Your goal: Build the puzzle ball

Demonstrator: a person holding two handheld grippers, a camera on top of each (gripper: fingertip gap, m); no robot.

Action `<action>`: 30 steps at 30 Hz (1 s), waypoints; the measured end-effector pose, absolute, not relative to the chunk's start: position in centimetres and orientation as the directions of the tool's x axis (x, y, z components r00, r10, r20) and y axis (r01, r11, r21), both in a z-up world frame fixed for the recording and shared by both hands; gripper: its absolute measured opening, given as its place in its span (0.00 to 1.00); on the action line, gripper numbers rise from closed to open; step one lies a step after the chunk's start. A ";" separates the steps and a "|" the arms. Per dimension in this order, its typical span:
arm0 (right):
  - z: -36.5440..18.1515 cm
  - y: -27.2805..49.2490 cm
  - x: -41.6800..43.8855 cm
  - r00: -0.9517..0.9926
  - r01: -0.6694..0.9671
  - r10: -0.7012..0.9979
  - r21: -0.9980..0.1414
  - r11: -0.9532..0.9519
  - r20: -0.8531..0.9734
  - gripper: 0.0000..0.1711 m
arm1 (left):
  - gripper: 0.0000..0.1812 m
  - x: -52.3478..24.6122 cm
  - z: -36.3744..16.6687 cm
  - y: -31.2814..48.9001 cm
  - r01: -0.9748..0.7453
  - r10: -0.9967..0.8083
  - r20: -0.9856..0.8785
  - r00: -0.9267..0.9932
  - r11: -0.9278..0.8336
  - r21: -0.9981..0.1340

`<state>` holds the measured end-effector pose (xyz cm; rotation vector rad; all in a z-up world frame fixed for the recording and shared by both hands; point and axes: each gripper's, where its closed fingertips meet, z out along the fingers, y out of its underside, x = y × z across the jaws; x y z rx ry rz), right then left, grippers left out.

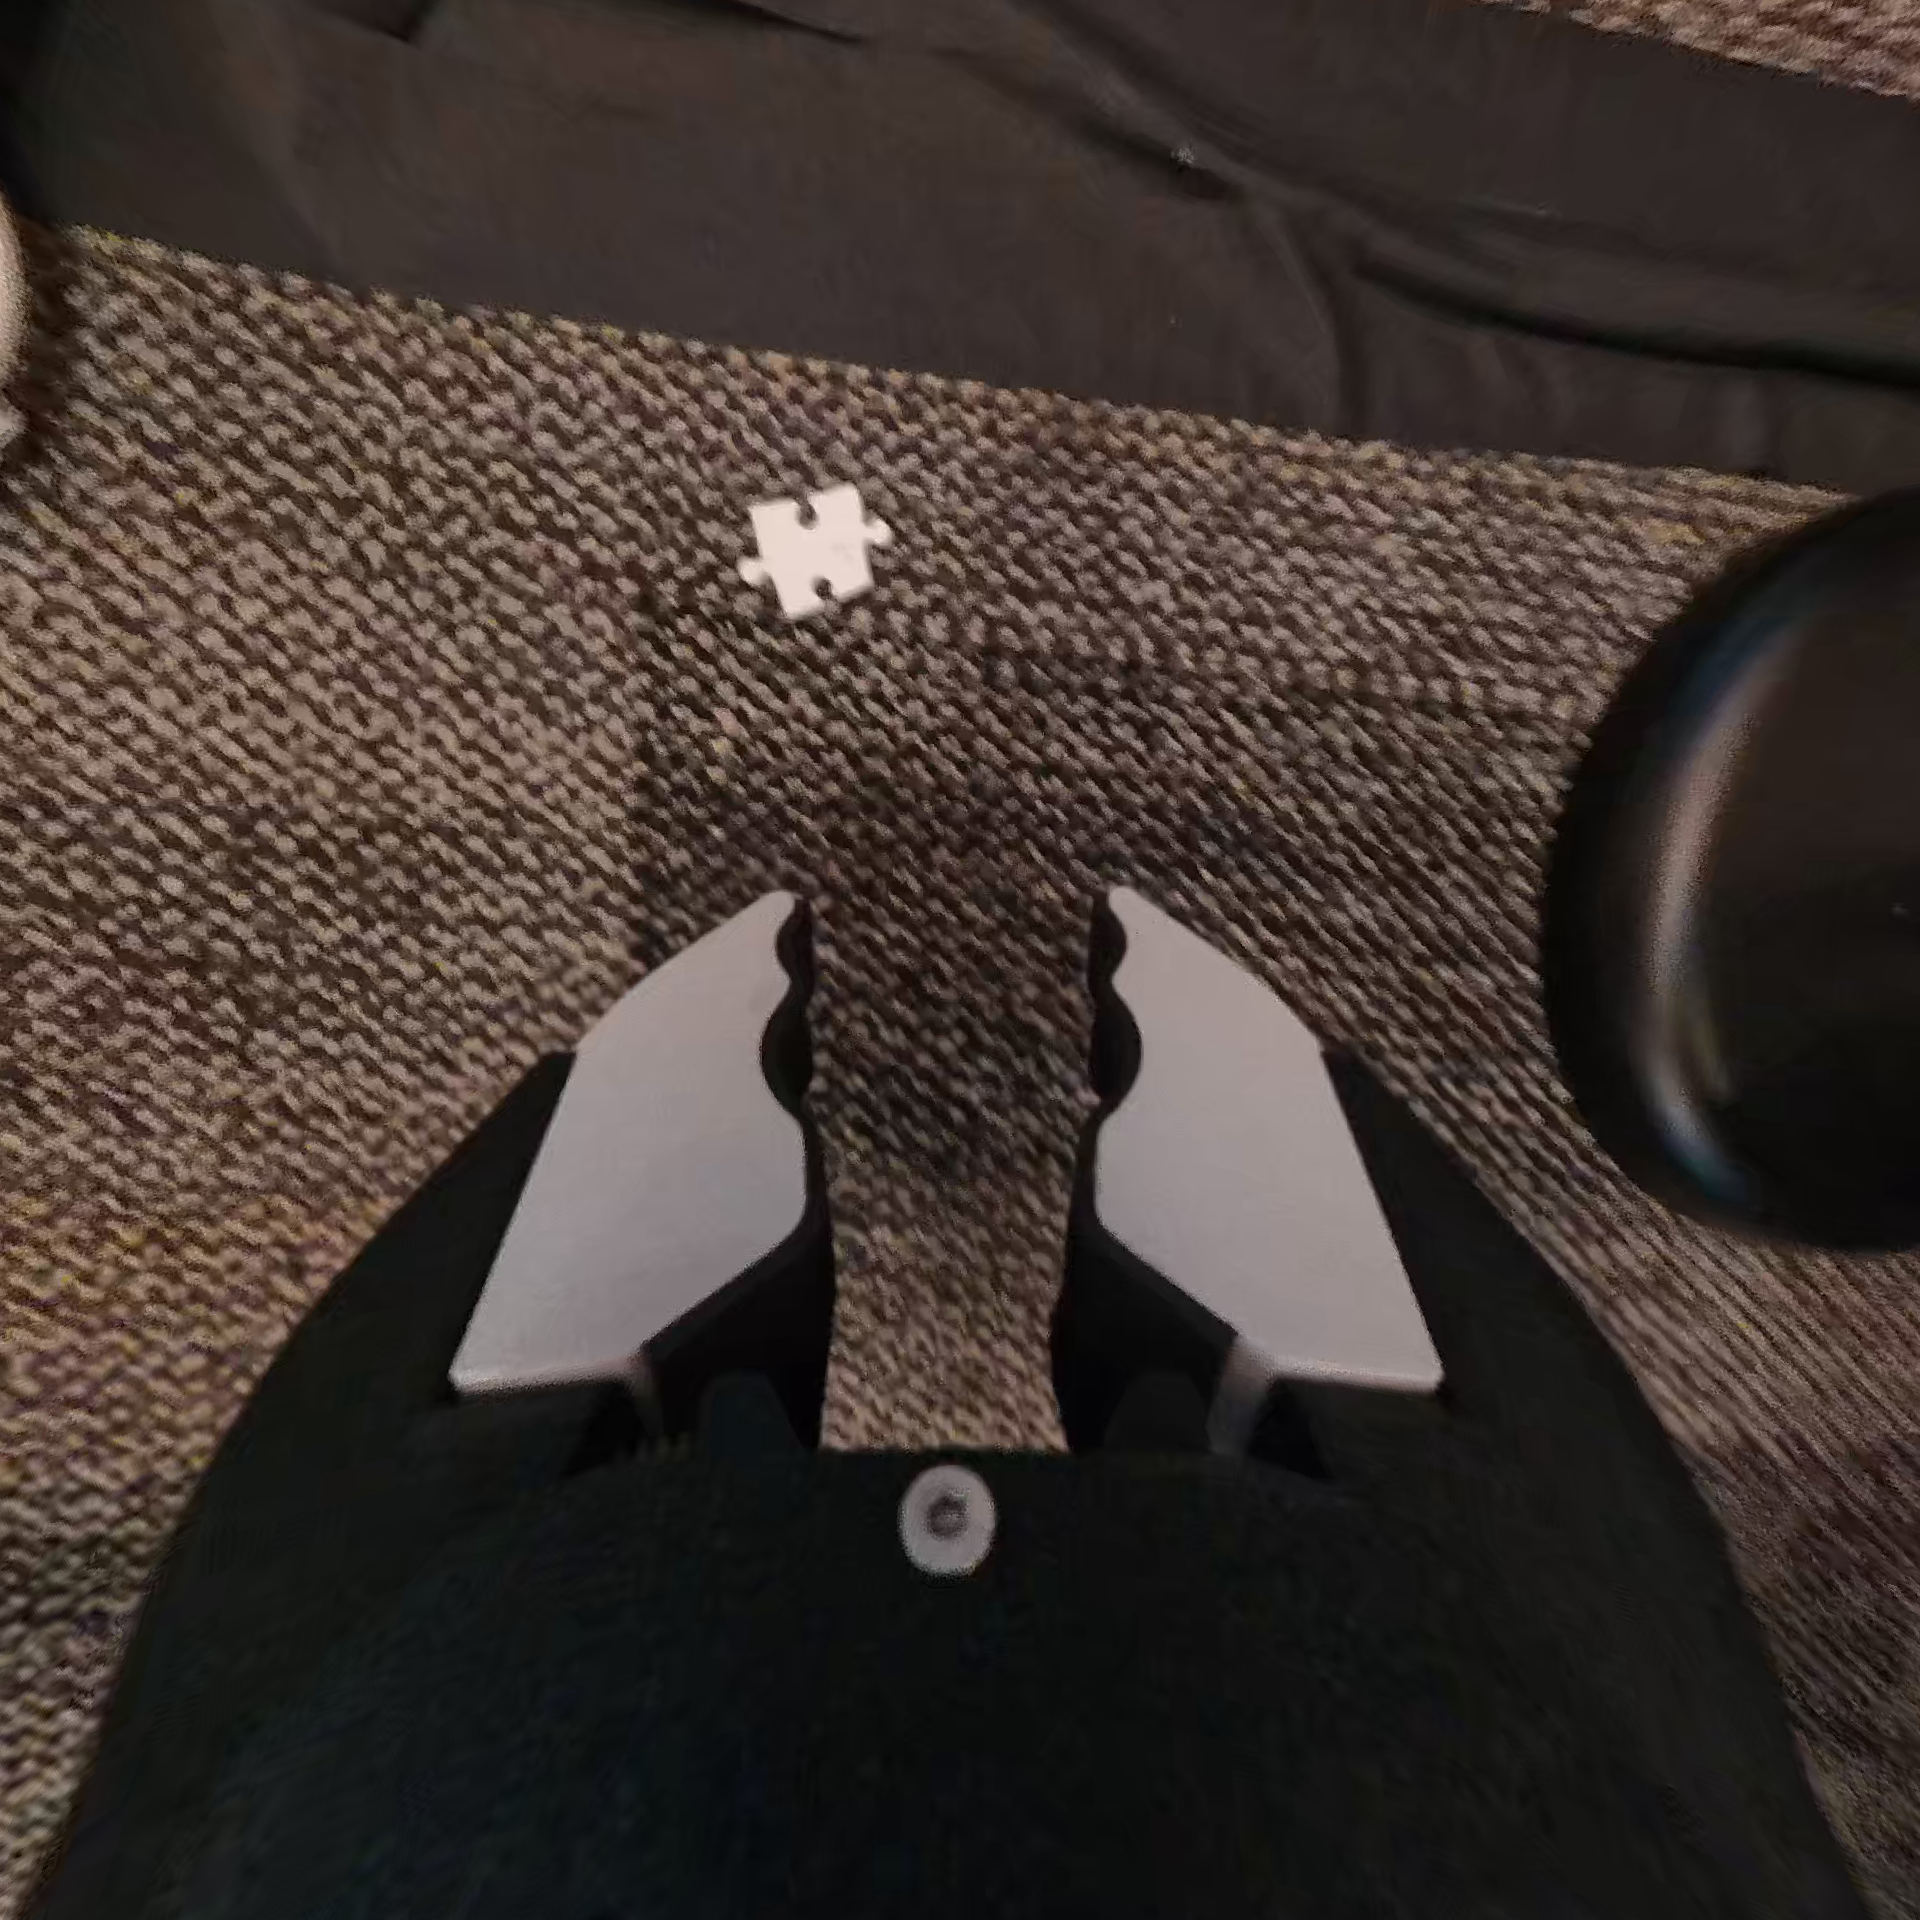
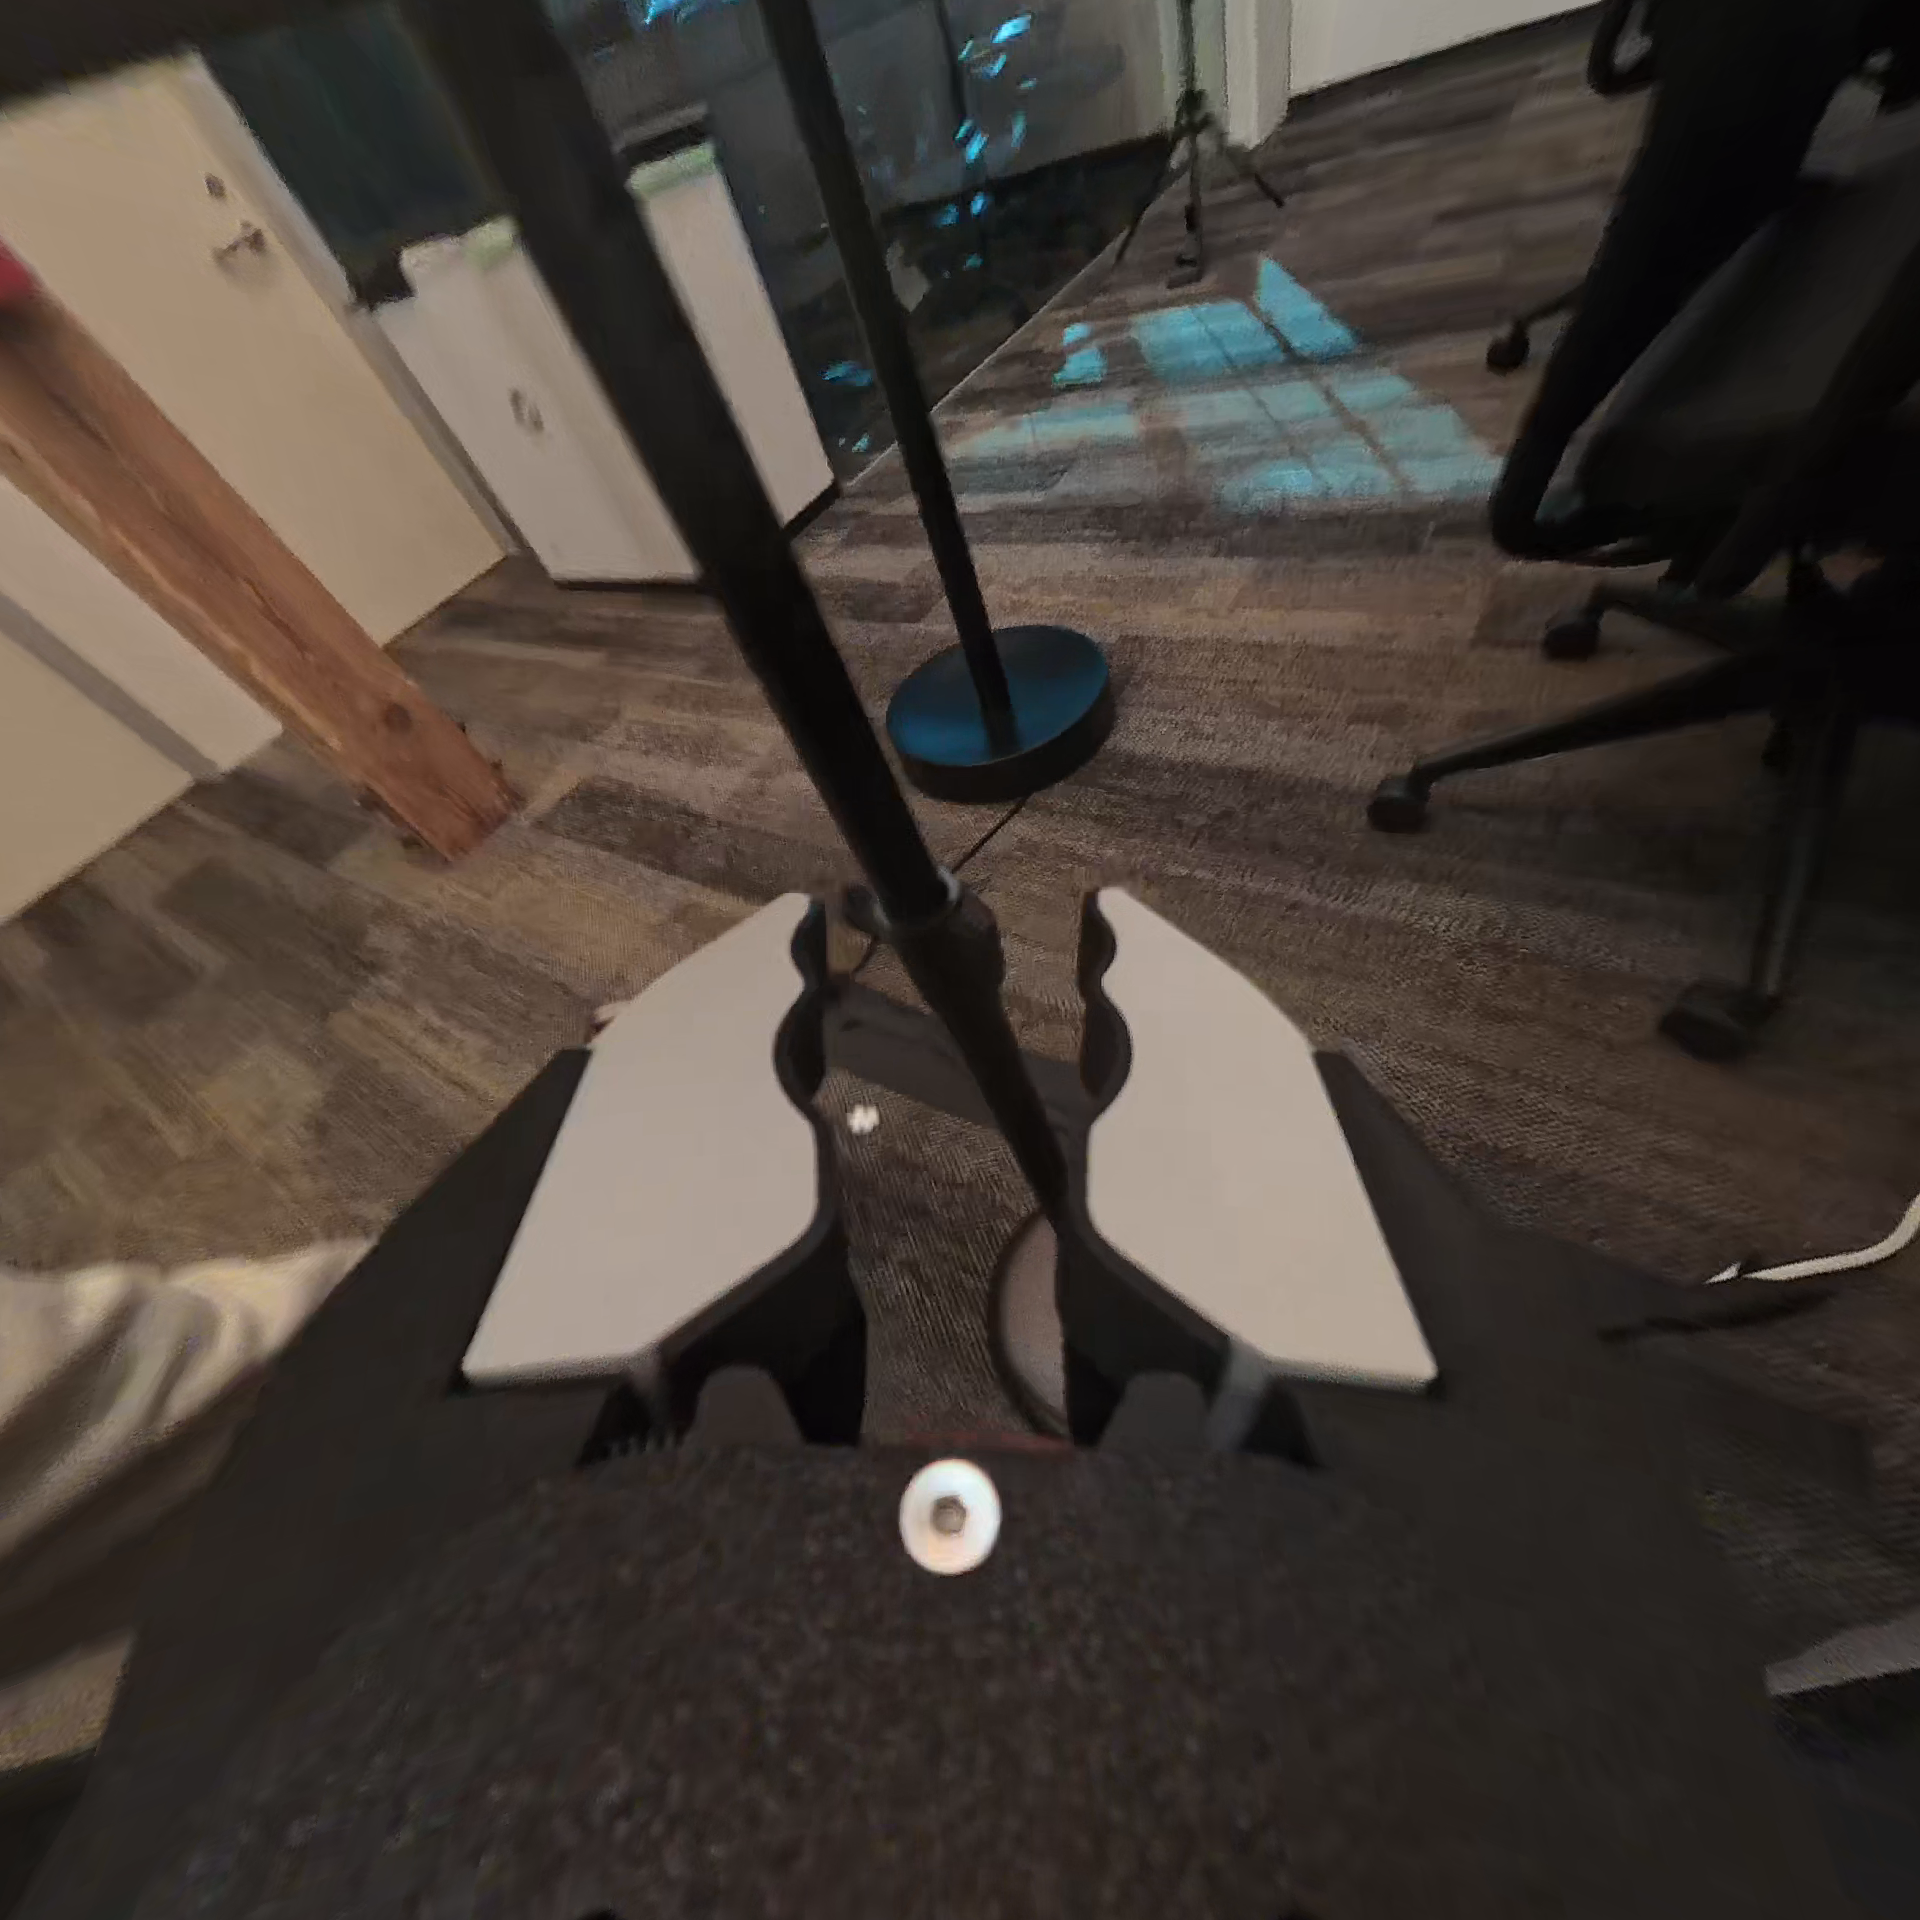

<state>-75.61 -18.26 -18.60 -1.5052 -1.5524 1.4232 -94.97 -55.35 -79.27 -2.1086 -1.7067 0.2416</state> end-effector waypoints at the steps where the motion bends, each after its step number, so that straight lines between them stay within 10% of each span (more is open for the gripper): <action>1: -19.6 -19.1 -75.6 -0.257 0.391 0.945 -0.916 -0.089 -0.202 0.27 | 0.28 -96.2 -79.7 -55.4 0.887 0.969 0.113 0.219 -0.150 -0.436; 7: -22.9 -18.7 -76.6 -0.329 0.481 0.934 -0.825 0.295 0.142 0.26 | 0.30 -102.6 -83.5 -56.1 0.908 0.980 0.067 0.190 -0.149 -0.392; 22: -24.3 -13.3 -75.9 -0.295 0.552 0.939 -0.770 0.321 0.180 0.24 | 0.19 -103.4 -88.1 -54.9 0.913 0.947 0.027 0.321 -0.301 -0.276; 30: -23.7 -13.9 -76.2 -0.319 0.504 0.913 -0.770 0.391 0.254 0.24 | 0.19 -100.8 -79.1 -49.5 0.923 0.764 0.620 0.178 0.089 -0.374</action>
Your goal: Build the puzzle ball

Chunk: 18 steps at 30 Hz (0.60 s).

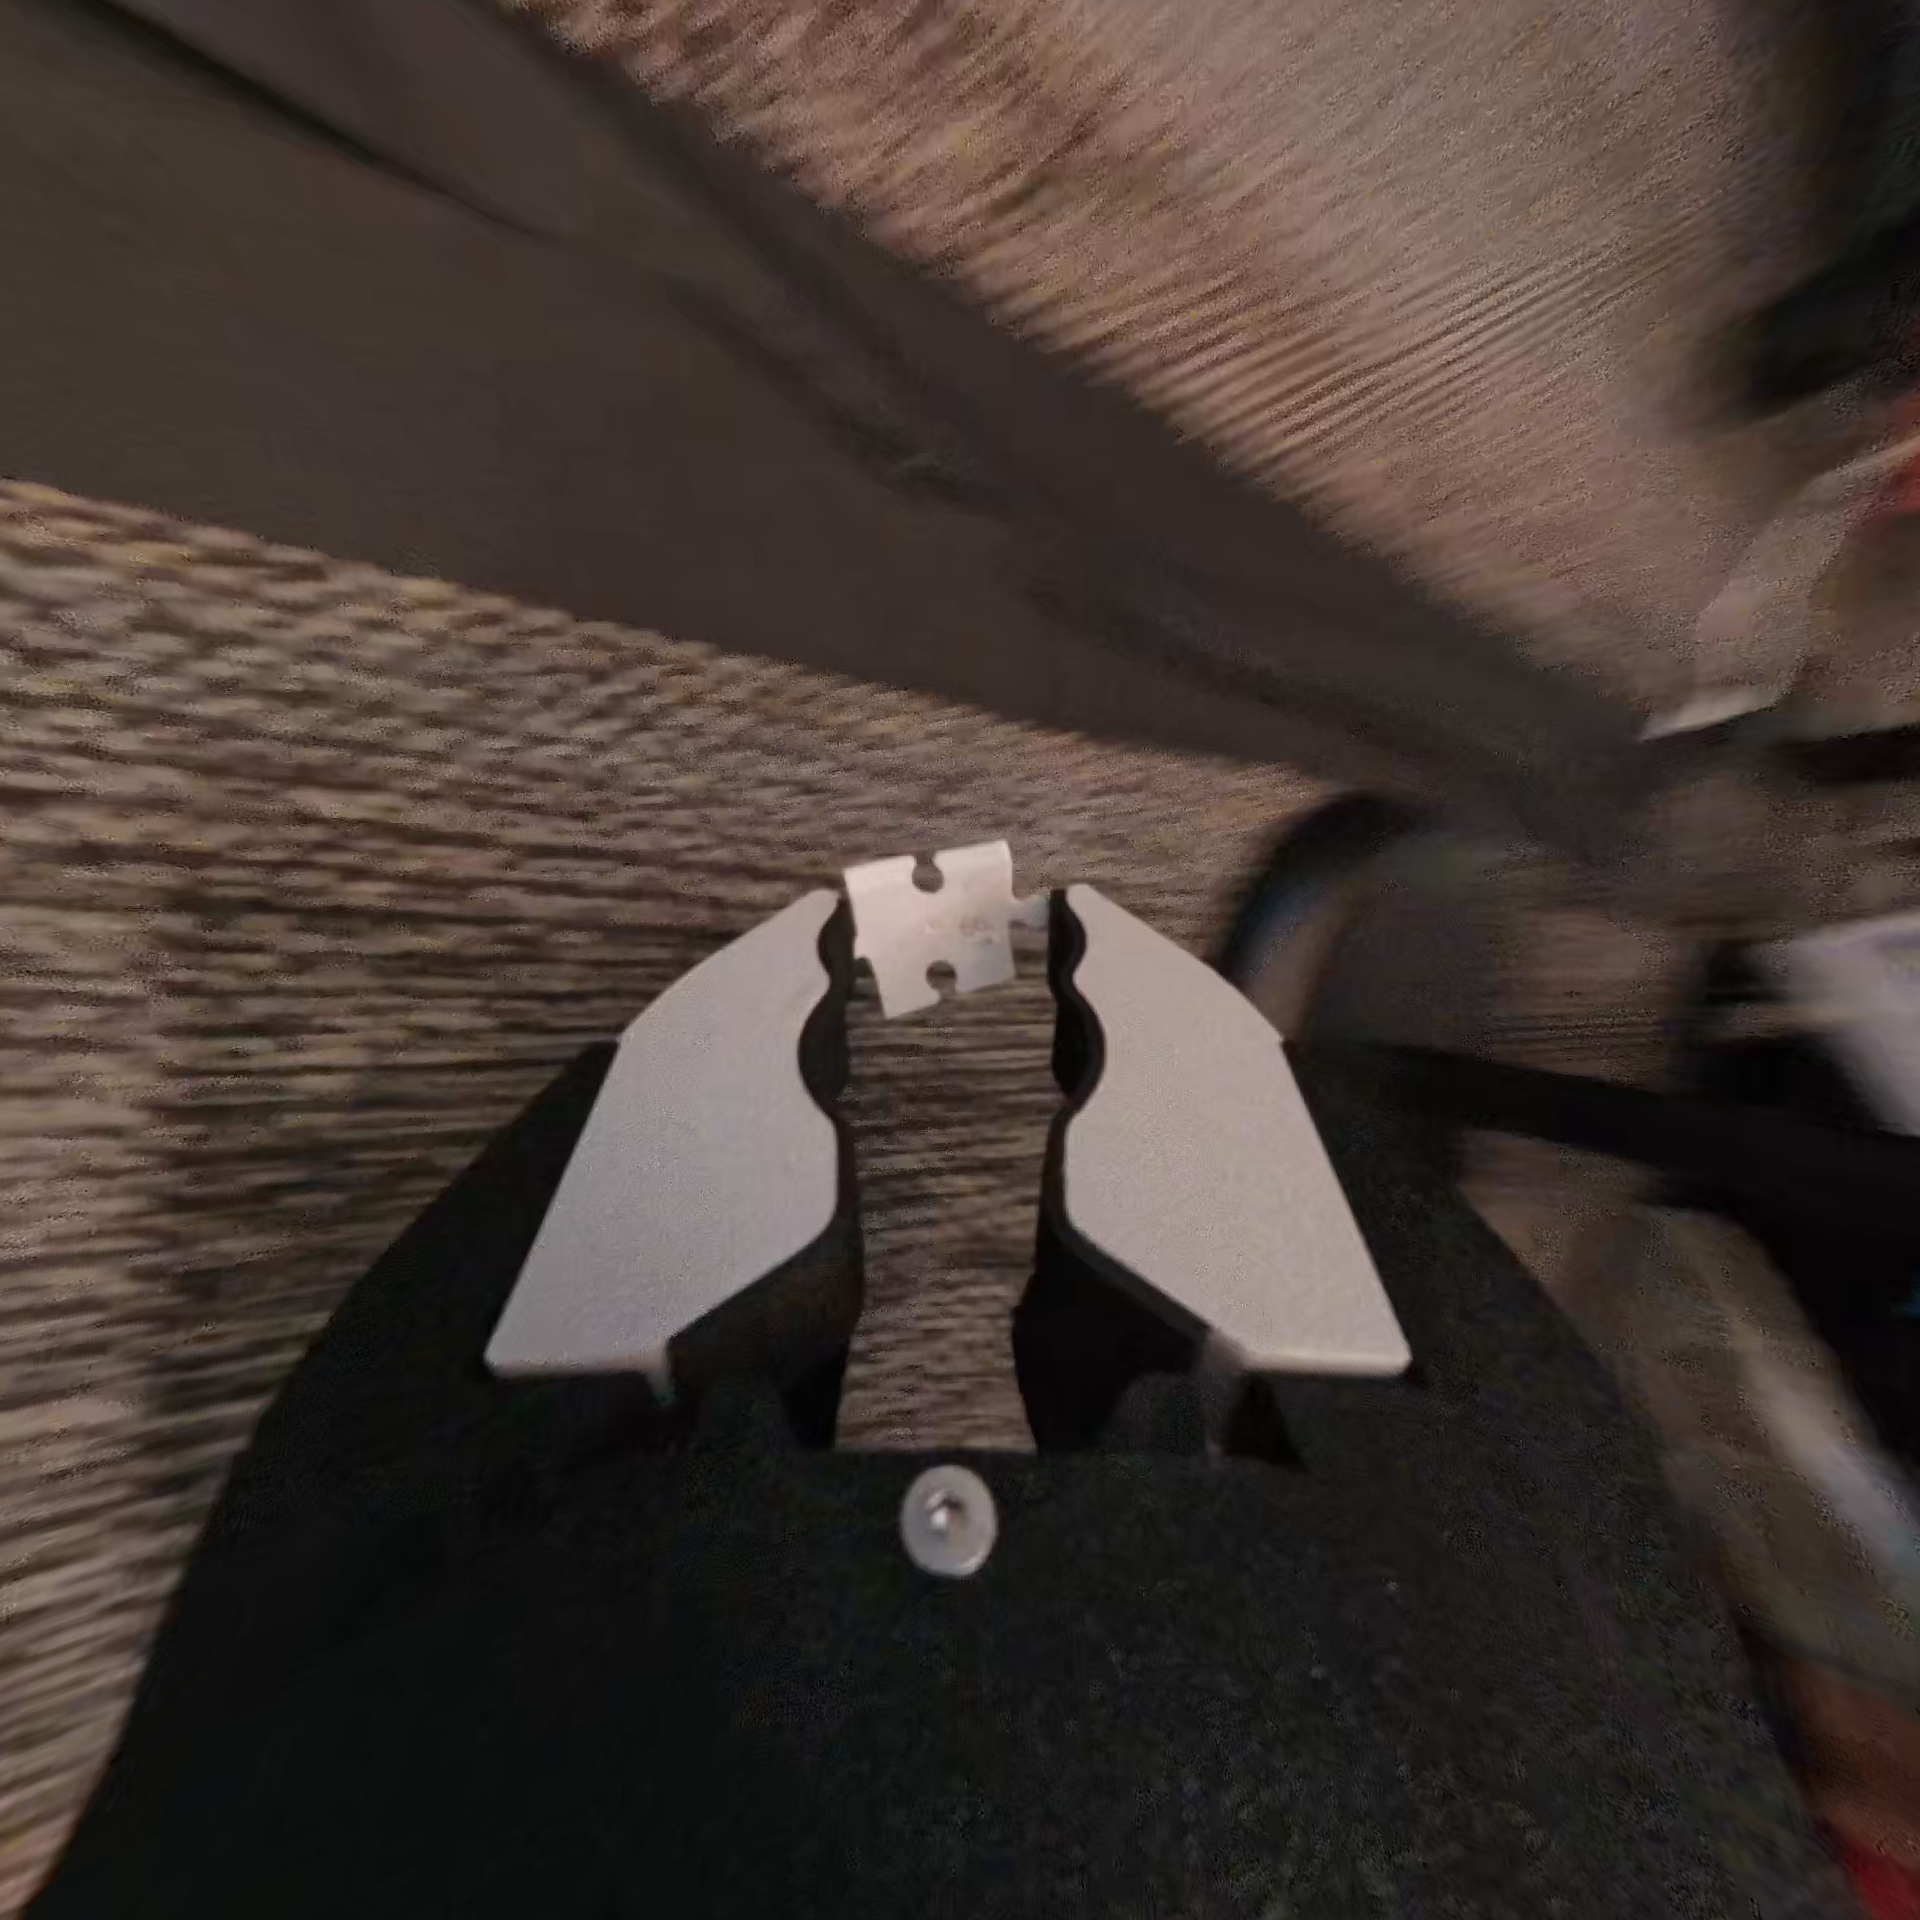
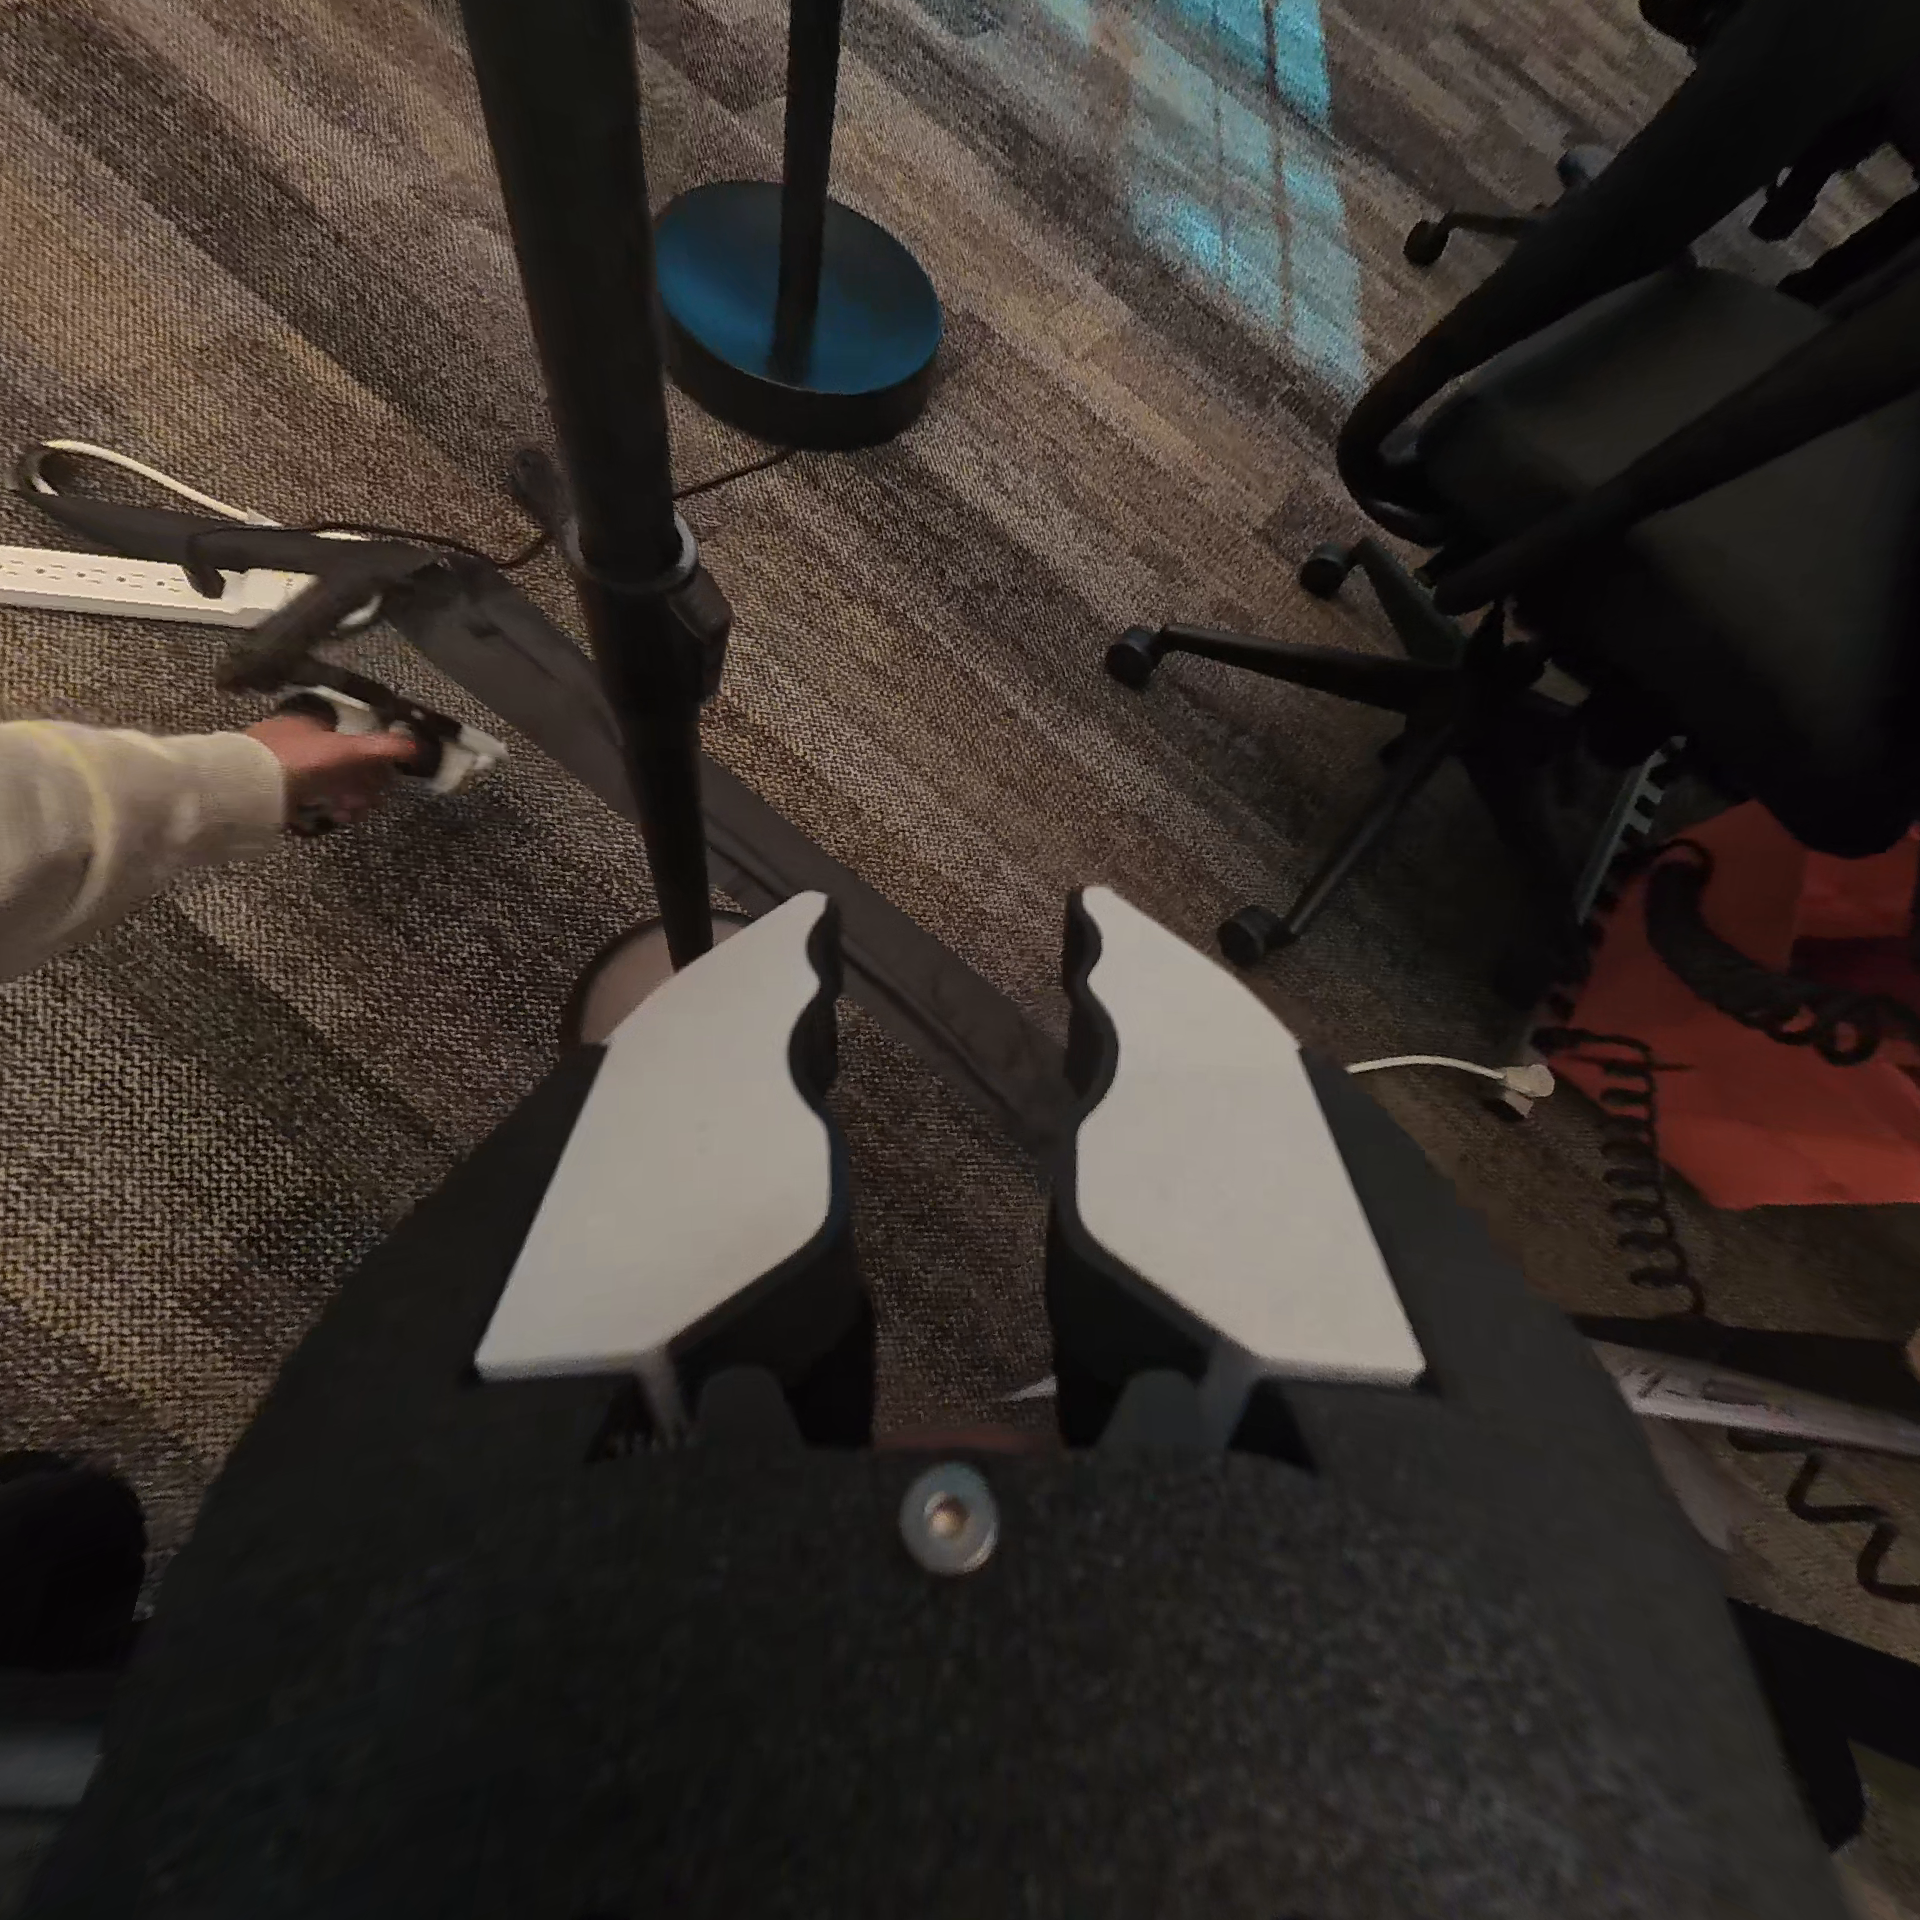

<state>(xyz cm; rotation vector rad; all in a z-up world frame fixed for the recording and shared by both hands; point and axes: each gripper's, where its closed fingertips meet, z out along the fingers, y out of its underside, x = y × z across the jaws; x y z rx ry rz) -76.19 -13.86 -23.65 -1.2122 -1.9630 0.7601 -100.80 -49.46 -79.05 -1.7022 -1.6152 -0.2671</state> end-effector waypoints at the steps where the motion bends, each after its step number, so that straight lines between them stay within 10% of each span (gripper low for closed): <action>1: -23.6 -14.0 -76.2 -0.327 0.494 0.907 -0.770 0.405 0.267 0.23 | 0.19 -100.0 -74.9 -48.2 0.907 0.629 0.758 0.176 0.196 -0.374; 4: -23.0 -14.8 -76.3 -0.357 0.448 0.879 -0.768 0.457 0.315 0.22 | 0.19 -95.8 -60.0 -46.3 0.857 0.136 0.961 0.241 0.434 -0.277; 10: -18.9 -18.5 -74.8 -0.427 0.248 0.771 -0.758 0.603 0.473 0.16 | 0.19 -83.4 -32.3 -43.9 0.900 -0.528 0.780 0.336 0.423 -0.102; 14: -10.7 -21.9 -71.8 -0.433 0.089 0.784 -0.844 0.529 0.446 0.09 | 0.19 -75.1 -17.1 -42.0 0.942 -0.722 0.605 0.335 0.268 -0.202; 18: -5.8 -29.1 -63.8 -0.803 0.222 0.596 -0.917 0.331 0.022 0.15 | 0.19 -67.2 -7.1 -39.2 0.917 -0.801 0.526 0.286 0.070 -0.392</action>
